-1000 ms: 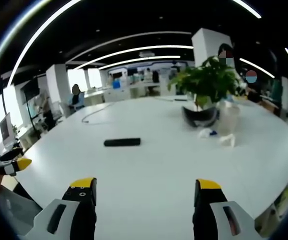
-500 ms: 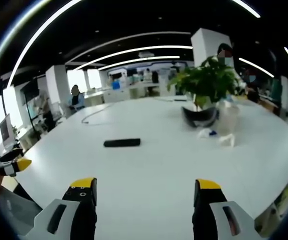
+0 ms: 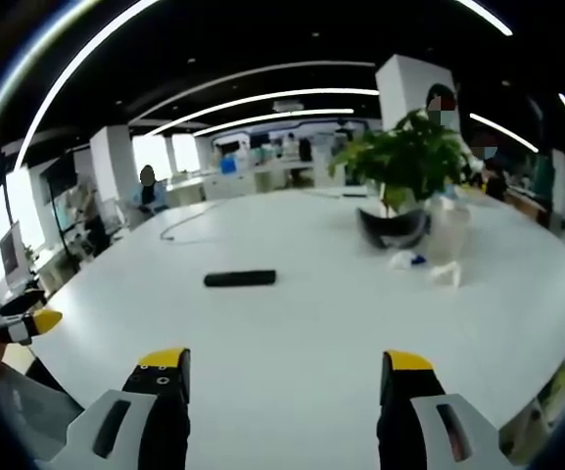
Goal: Press the specified remote control buttons in sequence, fully releasing each button before pressing the next.
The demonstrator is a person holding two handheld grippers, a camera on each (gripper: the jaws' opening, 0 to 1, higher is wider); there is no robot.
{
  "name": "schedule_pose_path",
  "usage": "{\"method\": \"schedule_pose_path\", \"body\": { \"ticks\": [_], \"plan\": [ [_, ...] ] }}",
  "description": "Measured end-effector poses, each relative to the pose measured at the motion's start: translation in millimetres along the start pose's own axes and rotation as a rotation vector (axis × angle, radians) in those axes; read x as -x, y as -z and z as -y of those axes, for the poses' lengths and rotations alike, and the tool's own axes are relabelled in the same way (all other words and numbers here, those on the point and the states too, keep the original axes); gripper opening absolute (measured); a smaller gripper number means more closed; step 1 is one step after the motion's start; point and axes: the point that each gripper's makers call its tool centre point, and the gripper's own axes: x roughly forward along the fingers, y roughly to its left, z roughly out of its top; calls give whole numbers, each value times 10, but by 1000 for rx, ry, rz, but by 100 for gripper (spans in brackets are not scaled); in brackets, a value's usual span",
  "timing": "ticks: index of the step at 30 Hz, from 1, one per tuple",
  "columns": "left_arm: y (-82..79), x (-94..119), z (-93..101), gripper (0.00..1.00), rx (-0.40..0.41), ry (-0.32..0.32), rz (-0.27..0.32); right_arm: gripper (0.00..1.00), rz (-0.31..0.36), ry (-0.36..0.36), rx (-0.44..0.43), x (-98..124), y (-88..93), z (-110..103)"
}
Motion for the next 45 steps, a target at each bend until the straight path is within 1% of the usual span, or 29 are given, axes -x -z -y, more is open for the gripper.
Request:
{"method": "schedule_pose_path", "body": {
  "ticks": [34, 38, 43, 45],
  "plan": [
    [27, -11, 27, 98, -11, 8, -20, 76, -8, -1, 4, -2, 9, -5],
    [40, -32, 63, 98, 18, 38, -39, 76, -6, -5, 9, -4, 6, -14],
    [-31, -49, 100, 97, 22, 64, -41, 76, 7, 4, -2, 5, -15, 16],
    [-127, -90, 104, 95, 15, 80, -36, 76, 9, 6, -8, 9, -20, 19]
  ]
}}
